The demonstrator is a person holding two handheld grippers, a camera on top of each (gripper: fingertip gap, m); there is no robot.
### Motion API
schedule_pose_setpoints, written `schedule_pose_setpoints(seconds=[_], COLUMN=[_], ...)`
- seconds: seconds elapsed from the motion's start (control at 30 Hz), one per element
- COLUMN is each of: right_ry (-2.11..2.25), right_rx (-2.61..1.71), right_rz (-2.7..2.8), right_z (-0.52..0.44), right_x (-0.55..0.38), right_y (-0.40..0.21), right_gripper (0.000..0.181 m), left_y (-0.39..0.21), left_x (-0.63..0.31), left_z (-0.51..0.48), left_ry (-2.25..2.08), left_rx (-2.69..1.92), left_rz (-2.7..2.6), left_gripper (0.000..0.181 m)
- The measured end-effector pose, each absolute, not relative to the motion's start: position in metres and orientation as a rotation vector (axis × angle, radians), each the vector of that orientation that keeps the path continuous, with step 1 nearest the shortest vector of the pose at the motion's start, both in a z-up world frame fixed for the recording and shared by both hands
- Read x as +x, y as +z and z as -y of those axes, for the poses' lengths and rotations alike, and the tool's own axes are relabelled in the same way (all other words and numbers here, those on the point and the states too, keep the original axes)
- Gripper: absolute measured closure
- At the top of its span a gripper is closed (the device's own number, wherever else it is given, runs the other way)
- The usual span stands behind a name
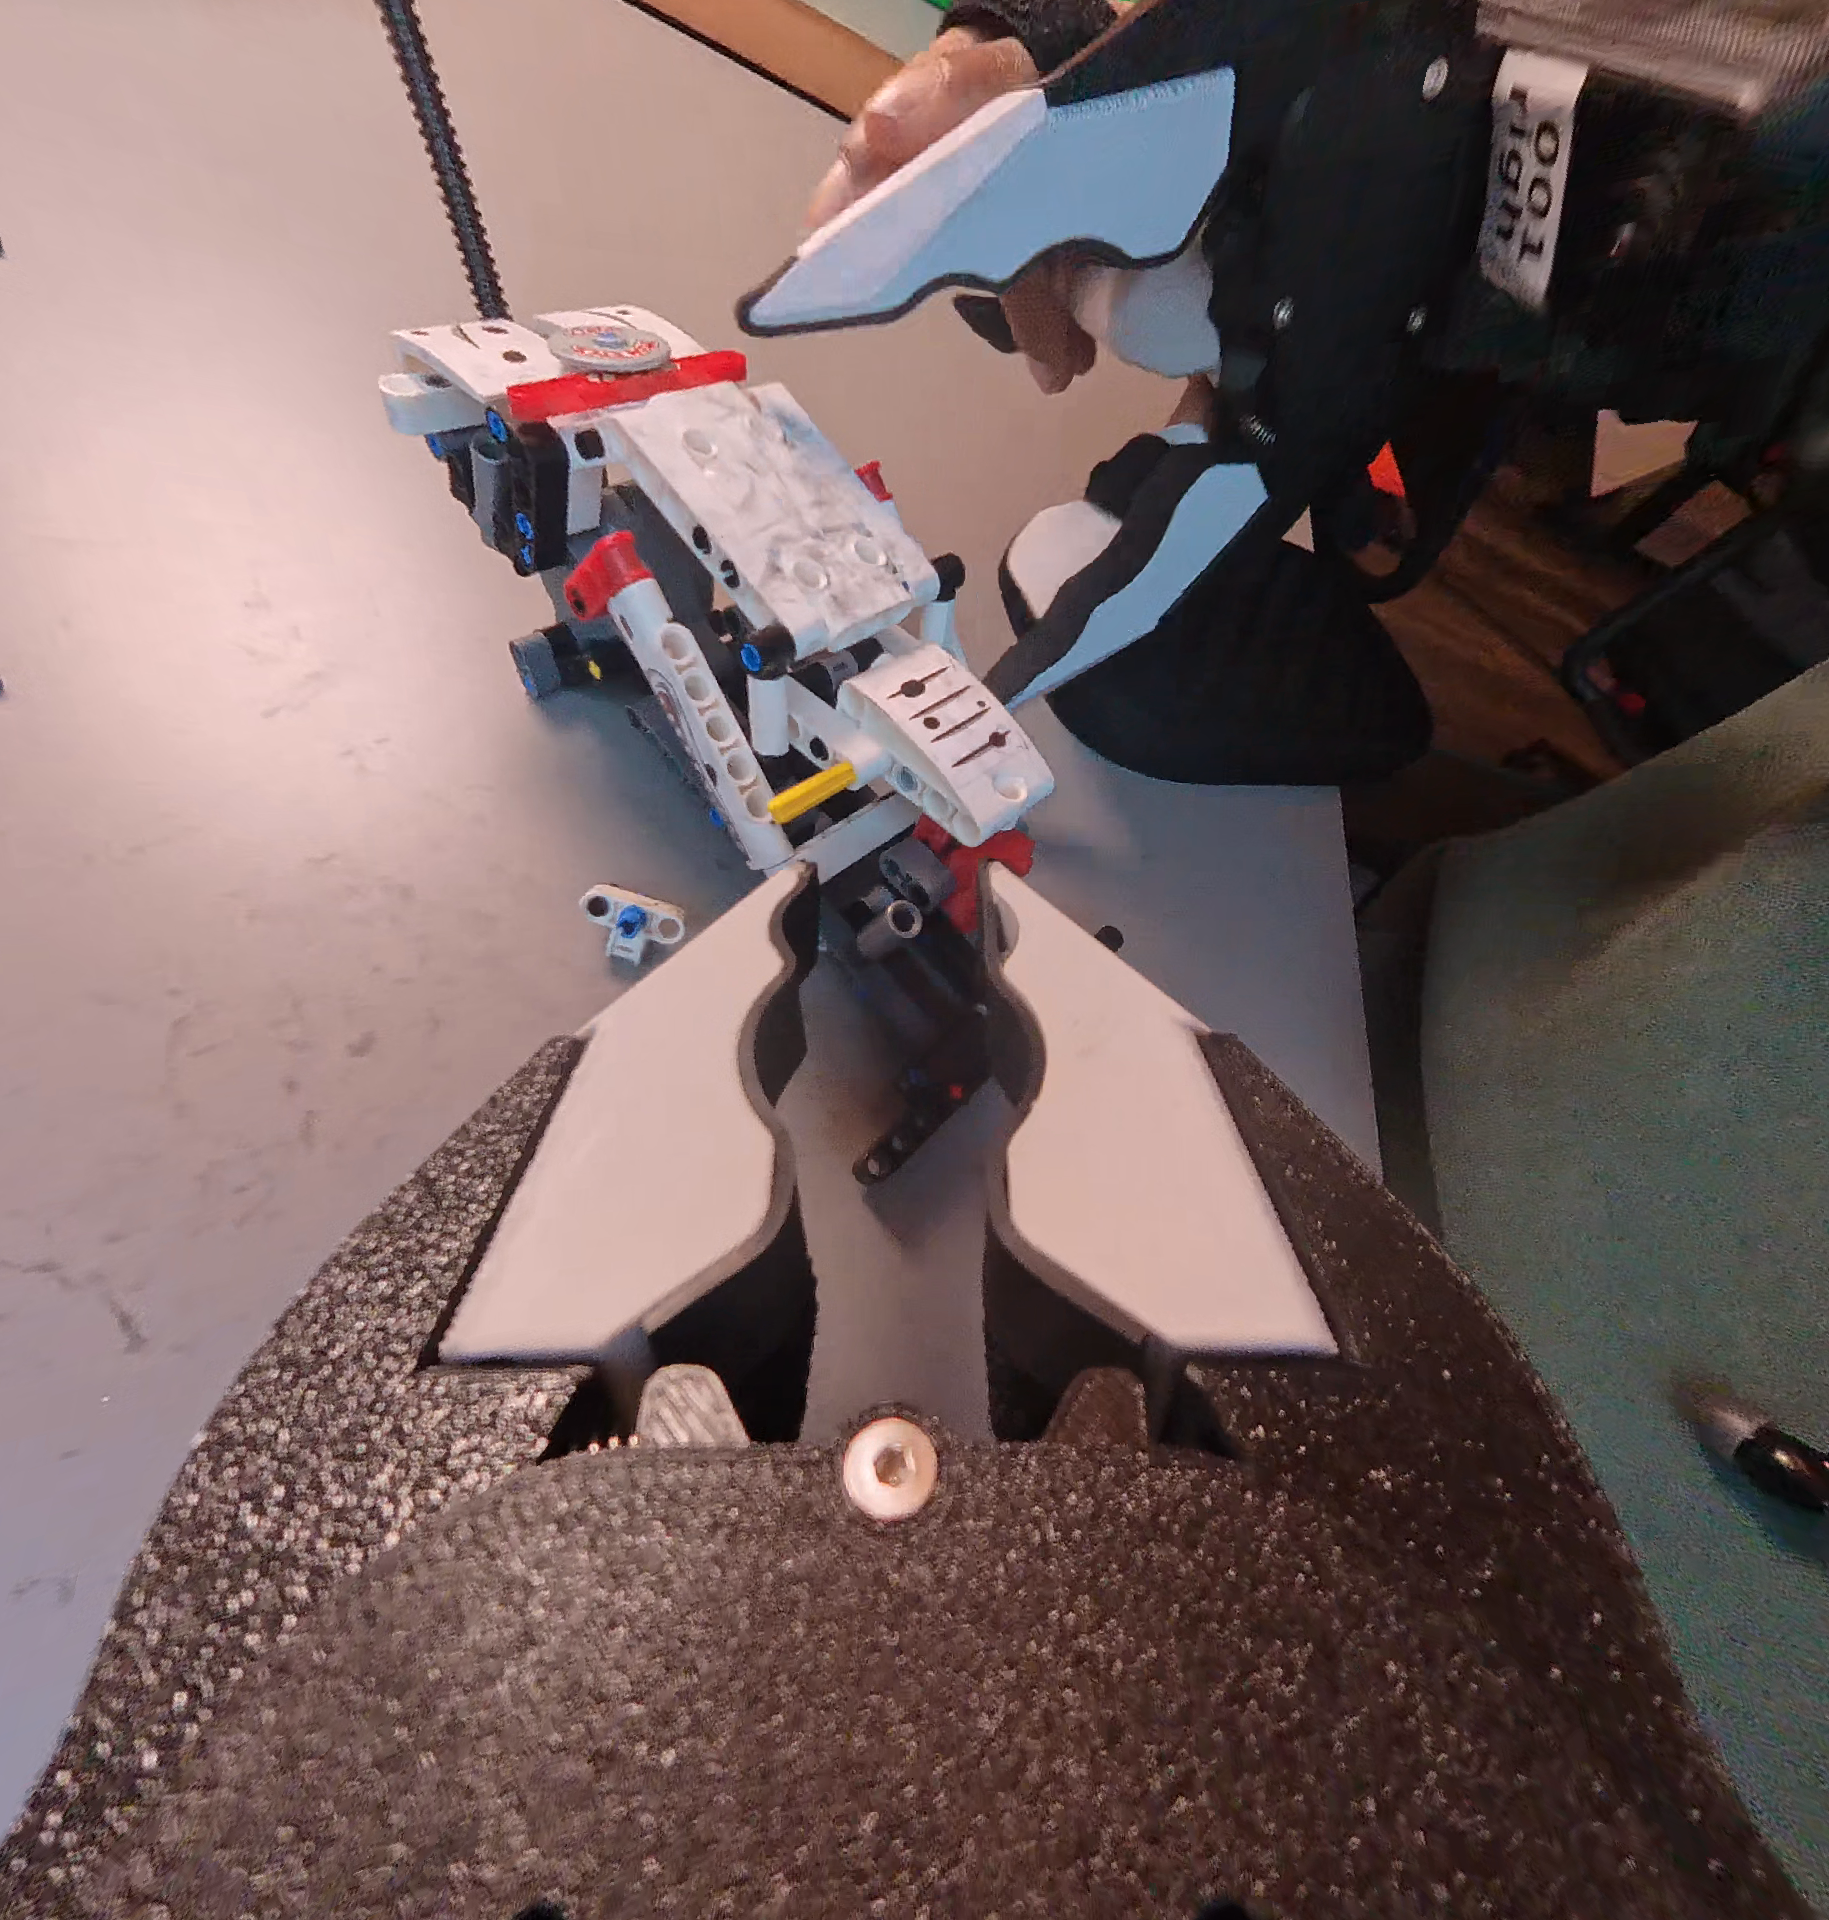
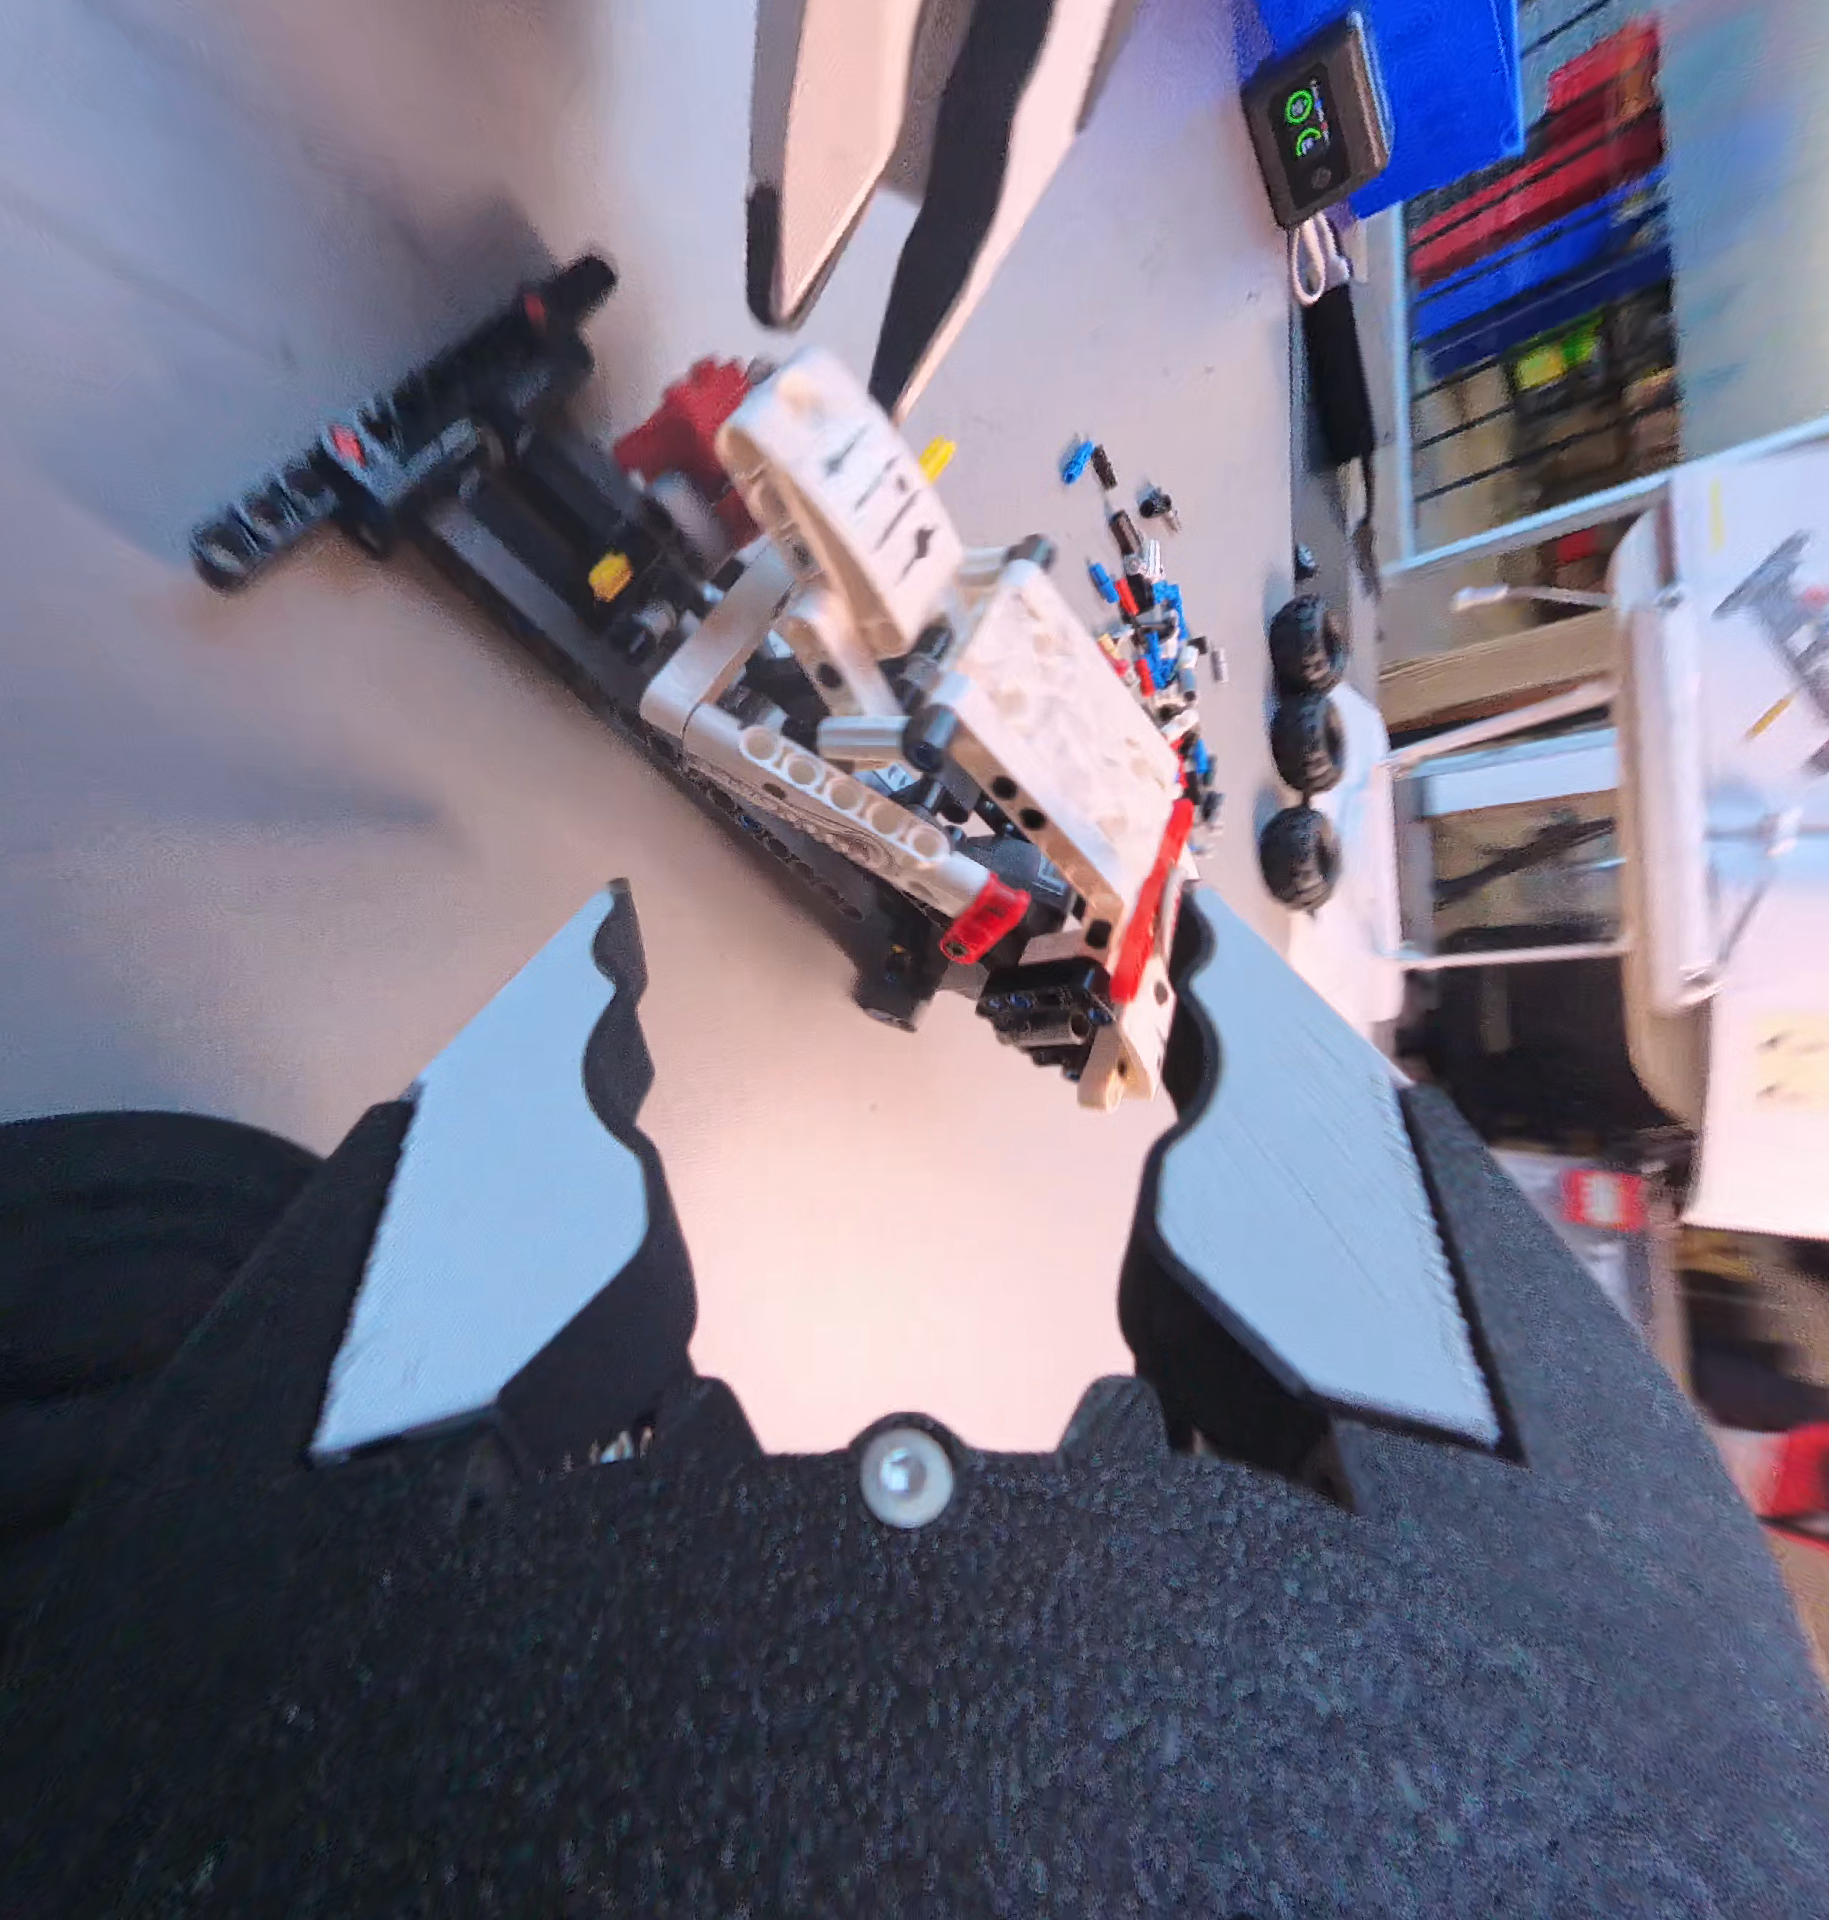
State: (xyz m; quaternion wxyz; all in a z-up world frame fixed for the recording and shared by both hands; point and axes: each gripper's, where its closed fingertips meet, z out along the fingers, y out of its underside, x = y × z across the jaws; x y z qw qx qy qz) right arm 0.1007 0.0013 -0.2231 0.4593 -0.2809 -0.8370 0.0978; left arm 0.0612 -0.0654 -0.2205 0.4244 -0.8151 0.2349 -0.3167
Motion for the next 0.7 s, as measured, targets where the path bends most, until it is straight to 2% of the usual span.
schedule_pose_setpoints(seconds=[0.17, 0.27, 0.57, 0.7], right_ry=[0.667, 0.819, 0.642, 0.575], right_rx=[-1.075, -1.215, -1.425, -1.484], right_rz=[1.889, 1.744, 1.457, 1.436], right_z=[0.016, 0.035, 0.06, 0.056], right_x=[0.108, 0.103, 0.074, 0.065], right_y=[-0.186, -0.182, -0.208, -0.205], right_gripper=[0.108, 0.112, 0.116, 0.126], left_y=[-0.216, -0.217, -0.219, -0.224], left_x=[0.045, 0.042, 0.049, 0.051], left_z=[0.057, 0.053, 0.049, 0.044], left_ry=[-0.593, -0.491, -0.356, -0.284], left_rx=[-1.947, -1.847, -1.662, -1.637], left_rz=[-0.802, -0.992, -1.328, -1.405], left_gripper=[0.155, 0.161, 0.169, 0.171])
